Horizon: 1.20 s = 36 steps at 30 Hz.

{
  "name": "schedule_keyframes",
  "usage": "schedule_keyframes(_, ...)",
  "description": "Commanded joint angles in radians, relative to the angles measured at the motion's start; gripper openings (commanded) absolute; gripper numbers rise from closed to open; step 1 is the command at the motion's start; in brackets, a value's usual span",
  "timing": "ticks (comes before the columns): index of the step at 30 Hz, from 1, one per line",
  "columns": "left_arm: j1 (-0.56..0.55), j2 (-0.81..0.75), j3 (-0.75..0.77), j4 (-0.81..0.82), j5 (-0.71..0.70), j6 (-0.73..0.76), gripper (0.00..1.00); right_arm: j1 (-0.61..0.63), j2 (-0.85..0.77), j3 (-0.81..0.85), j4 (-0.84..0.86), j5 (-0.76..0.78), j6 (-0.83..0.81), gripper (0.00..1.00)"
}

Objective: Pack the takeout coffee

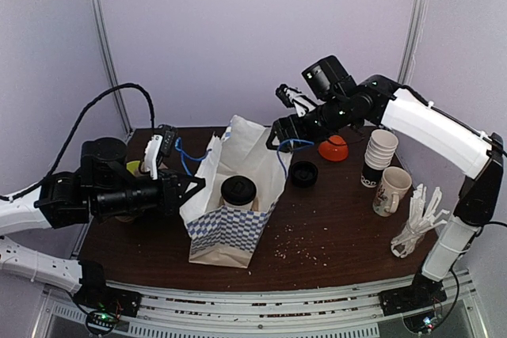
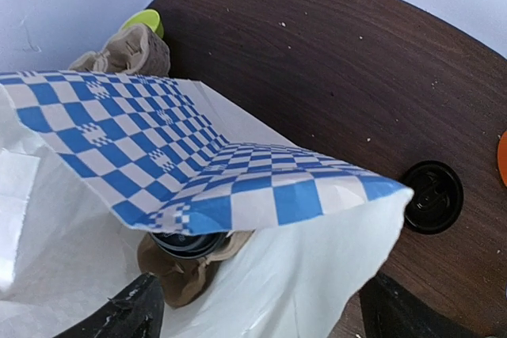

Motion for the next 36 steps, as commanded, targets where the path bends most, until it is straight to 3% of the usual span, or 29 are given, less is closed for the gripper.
schedule_keyframes(1,0.006,0.020,0.058,0.063,0.071,0.078,0.00,0.008,-0.064,-0.053,-0.047,0.094,-0.111,0.87)
schedule_keyframes(6,0.005,0.046,0.093,0.067,0.120,0.115,0.00,0.012,-0.101,-0.109,-0.044,0.152,-0.121,0.80)
schedule_keyframes(17,0.005,0.088,0.143,0.079,0.138,0.158,0.00,0.018,-0.224,-0.222,0.028,0.102,-0.027,0.34)
schedule_keyframes(26,0.006,0.066,0.131,0.105,0.173,0.209,0.00,0.052,-0.305,-0.272,0.027,0.106,-0.019,0.14)
schedule_keyframes(36,0.006,0.016,0.011,0.202,0.240,0.259,0.00,0.107,-0.369,-0.311,0.028,0.115,-0.031,0.04)
